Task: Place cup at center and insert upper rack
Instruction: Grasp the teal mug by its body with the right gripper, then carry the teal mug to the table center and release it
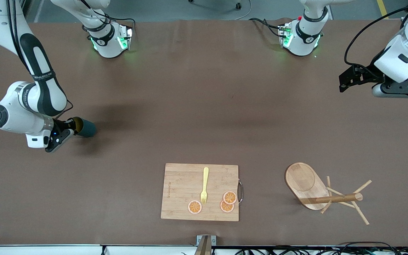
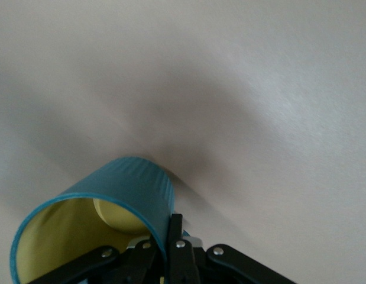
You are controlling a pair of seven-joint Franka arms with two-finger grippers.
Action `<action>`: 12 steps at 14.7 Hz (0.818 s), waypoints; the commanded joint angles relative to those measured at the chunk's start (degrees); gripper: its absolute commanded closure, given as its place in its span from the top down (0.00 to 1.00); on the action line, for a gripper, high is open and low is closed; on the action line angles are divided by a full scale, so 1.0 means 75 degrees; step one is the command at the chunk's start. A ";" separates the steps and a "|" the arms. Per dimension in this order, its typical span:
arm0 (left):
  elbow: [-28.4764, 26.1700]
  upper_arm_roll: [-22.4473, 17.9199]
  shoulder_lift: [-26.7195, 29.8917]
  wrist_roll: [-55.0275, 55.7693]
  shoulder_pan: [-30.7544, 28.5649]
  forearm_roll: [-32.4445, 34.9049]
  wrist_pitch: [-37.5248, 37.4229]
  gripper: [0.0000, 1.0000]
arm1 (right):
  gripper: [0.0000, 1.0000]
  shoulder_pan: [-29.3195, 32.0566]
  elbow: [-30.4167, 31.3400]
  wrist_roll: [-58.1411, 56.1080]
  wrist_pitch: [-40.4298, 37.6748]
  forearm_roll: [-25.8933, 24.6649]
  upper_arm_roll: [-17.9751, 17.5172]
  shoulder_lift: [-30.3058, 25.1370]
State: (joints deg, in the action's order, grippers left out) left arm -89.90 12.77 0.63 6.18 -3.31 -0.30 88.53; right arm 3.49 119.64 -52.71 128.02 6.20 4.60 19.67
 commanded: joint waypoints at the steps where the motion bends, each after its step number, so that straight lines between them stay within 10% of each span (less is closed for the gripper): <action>1: 0.0103 0.0078 -0.0013 0.0090 -0.0039 -0.0135 0.0032 1.00 | 0.00 -0.0768 0.0220 0.1561 -0.0709 0.0274 0.0008 -0.0957; 12: 0.0068 0.0078 -0.0025 0.0091 -0.0039 -0.0147 0.0043 1.00 | 0.00 -0.5805 -0.0295 1.0243 0.0330 0.0591 0.0019 -0.1019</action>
State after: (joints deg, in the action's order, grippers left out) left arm -89.88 13.07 0.61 6.20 -3.30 -0.31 88.67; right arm -35.24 118.95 15.91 127.67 9.92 3.77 9.71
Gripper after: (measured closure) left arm 0.000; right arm 0.960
